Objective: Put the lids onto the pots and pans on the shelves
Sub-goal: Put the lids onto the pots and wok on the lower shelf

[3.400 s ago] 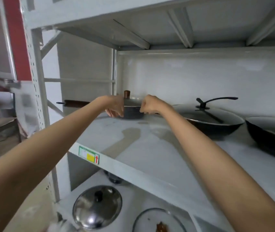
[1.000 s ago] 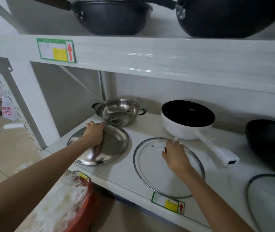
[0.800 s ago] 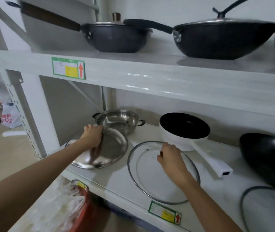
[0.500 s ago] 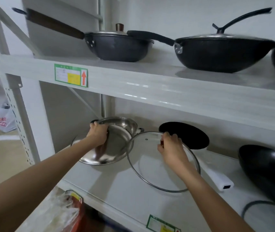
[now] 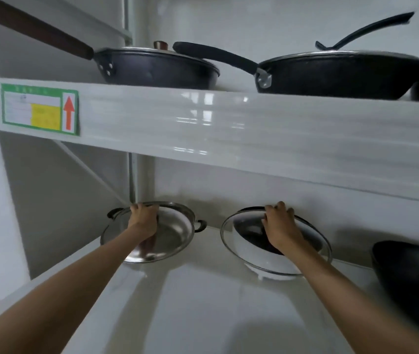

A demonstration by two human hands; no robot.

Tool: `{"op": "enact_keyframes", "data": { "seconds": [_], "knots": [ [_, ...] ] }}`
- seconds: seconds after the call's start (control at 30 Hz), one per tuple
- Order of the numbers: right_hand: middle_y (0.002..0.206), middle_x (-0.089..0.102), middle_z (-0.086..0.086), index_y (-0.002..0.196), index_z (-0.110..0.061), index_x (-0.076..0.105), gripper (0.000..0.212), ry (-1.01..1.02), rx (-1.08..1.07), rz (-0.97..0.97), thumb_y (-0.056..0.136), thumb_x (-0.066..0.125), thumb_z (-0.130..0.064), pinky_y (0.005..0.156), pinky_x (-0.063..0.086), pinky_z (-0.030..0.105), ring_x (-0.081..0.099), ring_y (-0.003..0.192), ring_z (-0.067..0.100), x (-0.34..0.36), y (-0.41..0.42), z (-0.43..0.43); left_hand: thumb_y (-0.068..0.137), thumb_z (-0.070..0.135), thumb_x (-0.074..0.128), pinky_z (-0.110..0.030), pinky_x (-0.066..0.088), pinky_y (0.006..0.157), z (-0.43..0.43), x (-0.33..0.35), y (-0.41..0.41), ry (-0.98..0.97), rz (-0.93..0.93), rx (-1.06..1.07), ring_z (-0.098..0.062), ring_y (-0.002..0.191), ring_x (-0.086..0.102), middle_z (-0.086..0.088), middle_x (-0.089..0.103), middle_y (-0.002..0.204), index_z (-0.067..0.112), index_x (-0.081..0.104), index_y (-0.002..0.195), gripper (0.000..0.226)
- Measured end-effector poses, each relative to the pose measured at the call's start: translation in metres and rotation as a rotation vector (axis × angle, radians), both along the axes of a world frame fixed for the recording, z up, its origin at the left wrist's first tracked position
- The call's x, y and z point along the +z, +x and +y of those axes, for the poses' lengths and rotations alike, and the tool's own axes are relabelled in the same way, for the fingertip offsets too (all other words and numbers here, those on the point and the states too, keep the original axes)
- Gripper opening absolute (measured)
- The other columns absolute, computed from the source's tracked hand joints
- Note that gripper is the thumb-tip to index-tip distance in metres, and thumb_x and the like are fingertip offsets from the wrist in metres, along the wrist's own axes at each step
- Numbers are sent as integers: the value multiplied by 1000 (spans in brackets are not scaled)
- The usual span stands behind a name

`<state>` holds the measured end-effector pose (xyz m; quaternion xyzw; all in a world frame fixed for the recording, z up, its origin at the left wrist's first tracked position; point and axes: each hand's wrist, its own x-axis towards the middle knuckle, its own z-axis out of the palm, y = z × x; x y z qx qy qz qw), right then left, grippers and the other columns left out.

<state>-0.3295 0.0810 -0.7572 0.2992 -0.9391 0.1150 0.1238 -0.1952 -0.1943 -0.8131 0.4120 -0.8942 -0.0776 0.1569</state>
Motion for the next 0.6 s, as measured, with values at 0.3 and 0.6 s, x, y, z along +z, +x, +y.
{"op": "enact_keyframes", "data": {
  "seconds": [0.3, 0.6],
  "knots": [
    [145, 35, 18, 139, -5, 38, 44, -18, -57, 25, 97, 49, -11, 109, 39, 43, 32, 136, 38, -30, -37, -23, 99, 14, 34, -43, 34, 107, -37, -23, -34, -60, 133, -26, -41, 120, 40, -27, 49, 132, 17, 45, 141, 44],
    [134, 48, 17, 126, -2, 49, 33, 39, -78, 76, 93, 49, 1, 103, 40, 38, 42, 124, 34, -27, -74, -25, 97, 11, 42, -44, 38, 105, -50, -28, -65, -64, 217, 28, -44, 120, 39, -28, 48, 128, 15, 50, 139, 43]
  ]
}}
